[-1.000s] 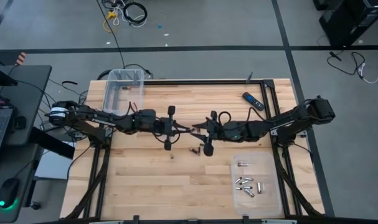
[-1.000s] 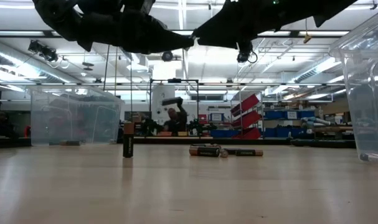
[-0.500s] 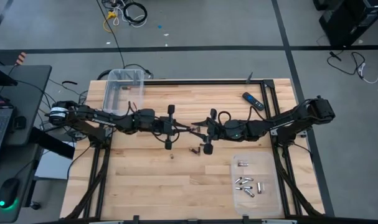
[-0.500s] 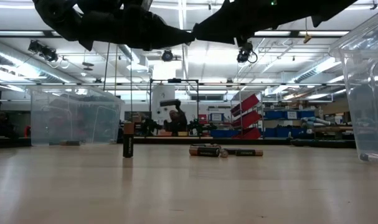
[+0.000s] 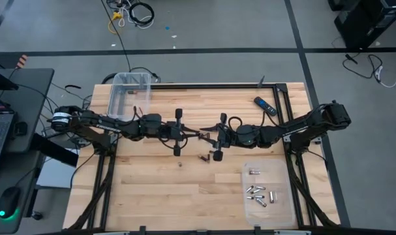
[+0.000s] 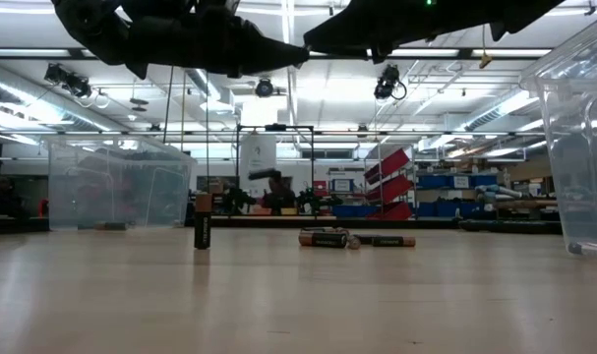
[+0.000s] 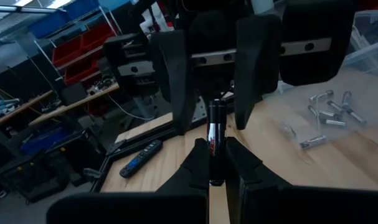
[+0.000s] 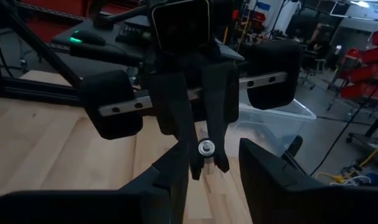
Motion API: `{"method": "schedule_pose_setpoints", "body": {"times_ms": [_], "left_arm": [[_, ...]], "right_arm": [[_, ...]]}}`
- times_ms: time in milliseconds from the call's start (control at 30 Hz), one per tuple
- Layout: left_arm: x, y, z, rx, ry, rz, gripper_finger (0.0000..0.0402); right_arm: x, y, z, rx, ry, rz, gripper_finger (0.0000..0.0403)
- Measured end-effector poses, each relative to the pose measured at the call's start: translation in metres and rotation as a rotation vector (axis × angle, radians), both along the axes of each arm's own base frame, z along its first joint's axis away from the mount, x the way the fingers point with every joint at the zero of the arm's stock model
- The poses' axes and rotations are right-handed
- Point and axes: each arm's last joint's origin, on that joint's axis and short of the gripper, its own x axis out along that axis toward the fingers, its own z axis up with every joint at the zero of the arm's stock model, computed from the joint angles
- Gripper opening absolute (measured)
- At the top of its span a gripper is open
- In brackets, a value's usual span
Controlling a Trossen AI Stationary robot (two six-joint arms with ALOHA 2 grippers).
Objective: Sort batteries
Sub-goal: Put the black and silver battery into the bottom transparent bin
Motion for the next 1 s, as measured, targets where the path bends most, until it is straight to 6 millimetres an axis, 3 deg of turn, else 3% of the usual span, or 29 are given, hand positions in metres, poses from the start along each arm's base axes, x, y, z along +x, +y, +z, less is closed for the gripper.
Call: {"method": "schedule_pose_setpoints", "body": {"times_ms": [467, 633, 767, 1000], "left_arm": [[0.0001, 0.0004, 0.0011, -0.003, -0.012, 0.009, 0.0008], [0.0001, 0.0007, 0.0010, -0.015, -0.011, 0.021, 0.0010], [0.0001, 0.0011, 0.0013, -0.031, -0.015, 0.035, 0.0039], [0.0000, 0.0016, -0.0012, -0.052, 0.010, 0.056, 0.0126]], "right_arm": [[0.0001, -0.0015, -0.0005, -0.010, 0.005, -0.003, 0.0014], [0.0002, -0.0028, -0.0006, -0.005, 0.005, -0.011, 0.0008], [0.0001, -0.0037, 0.0000, -0.009, 0.000, -0.028, 0.0004], [-0.0008, -0.0026, 0.0023, -0.029, -0.011, -0.054, 0.0004]]}}
